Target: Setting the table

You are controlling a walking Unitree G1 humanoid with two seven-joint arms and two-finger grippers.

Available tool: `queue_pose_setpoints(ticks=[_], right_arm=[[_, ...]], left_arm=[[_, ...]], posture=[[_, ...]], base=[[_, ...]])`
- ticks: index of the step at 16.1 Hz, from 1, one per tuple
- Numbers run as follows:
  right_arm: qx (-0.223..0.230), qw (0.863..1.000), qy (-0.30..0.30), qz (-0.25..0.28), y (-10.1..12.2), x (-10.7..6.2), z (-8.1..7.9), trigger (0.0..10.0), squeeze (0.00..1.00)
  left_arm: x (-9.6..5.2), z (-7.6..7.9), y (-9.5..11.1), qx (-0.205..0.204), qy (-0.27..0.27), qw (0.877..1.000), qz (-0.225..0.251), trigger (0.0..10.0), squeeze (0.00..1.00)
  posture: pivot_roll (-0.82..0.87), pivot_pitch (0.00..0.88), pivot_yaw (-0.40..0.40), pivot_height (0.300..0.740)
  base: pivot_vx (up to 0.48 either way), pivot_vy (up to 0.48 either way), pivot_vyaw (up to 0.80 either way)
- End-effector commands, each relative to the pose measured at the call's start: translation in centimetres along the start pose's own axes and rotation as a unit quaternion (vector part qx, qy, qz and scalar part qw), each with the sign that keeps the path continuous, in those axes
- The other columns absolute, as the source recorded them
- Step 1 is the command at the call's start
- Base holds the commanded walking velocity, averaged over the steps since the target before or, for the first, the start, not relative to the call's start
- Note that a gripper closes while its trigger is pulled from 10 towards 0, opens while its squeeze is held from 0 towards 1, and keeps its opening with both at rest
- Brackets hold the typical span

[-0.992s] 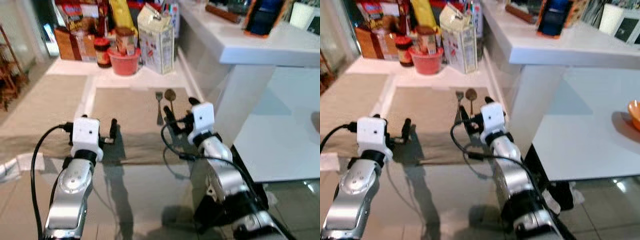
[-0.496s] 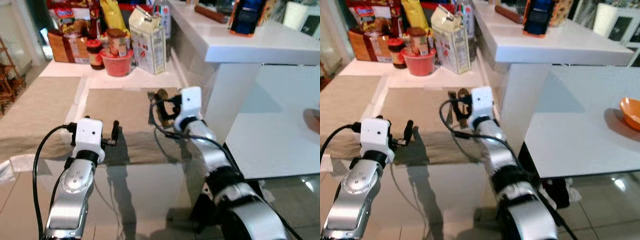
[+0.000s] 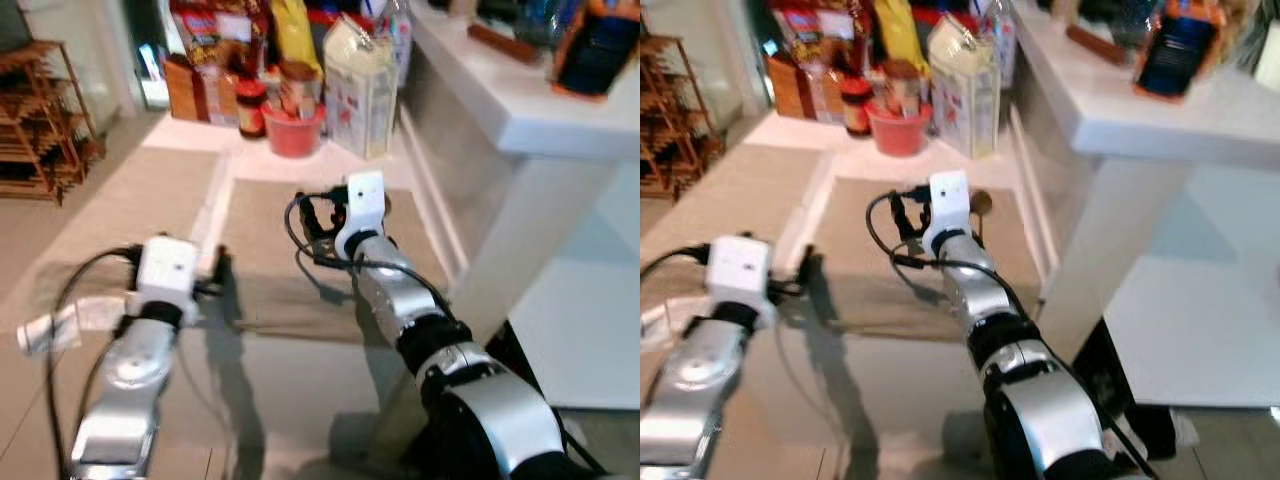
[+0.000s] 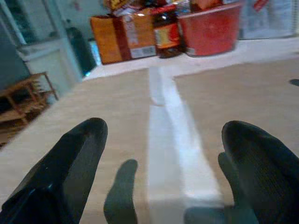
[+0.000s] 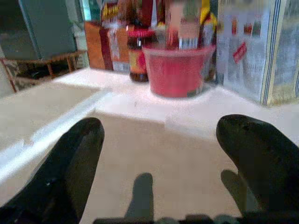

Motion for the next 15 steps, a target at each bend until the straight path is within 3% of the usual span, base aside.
queue_pose_setpoints(ticks=[1,7,15], right_arm=[[0.009,1.0,-0.017,-0.001,-0.1,0.0,0.6,10.0,0.0],[0.007,0.999,-0.04,0.018,1.3,0.5,0.9,10.0,0.0],[0.028,0.994,-0.086,-0.054,-1.4,0.1,1.8,10.0,0.0]], left_arm=[[0.0,1.1,0.5,-0.006,-0.016,1.0,0.006,10.0,0.0],[-0.2,0.9,0.4,-0.002,-0.015,1.0,0.001,10.0,0.0],[-0.6,0.5,0.2,0.009,-0.018,1.0,-0.004,10.0,0.0]], posture=[[0.16,0.0,-0.045,0.736],[0.16,0.0,-0.046,0.736],[0.18,0.0,-0.043,0.736]], base=[[0.0,0.0,0.0],[0.0,0.0,0.0],[0.0,0.0,0.0]])
Point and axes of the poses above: a point about 5 cm out from each wrist's last joint towards the gripper, its own x axis pointing out of the wrist towards the gripper, its own y axis along the axis of the wrist's last joint, z = x × y, the point moved 3 cm from there along x, pointing out of the wrist towards the gripper, and after that the axes turned 1 degree about x, right-handed, at the moved point
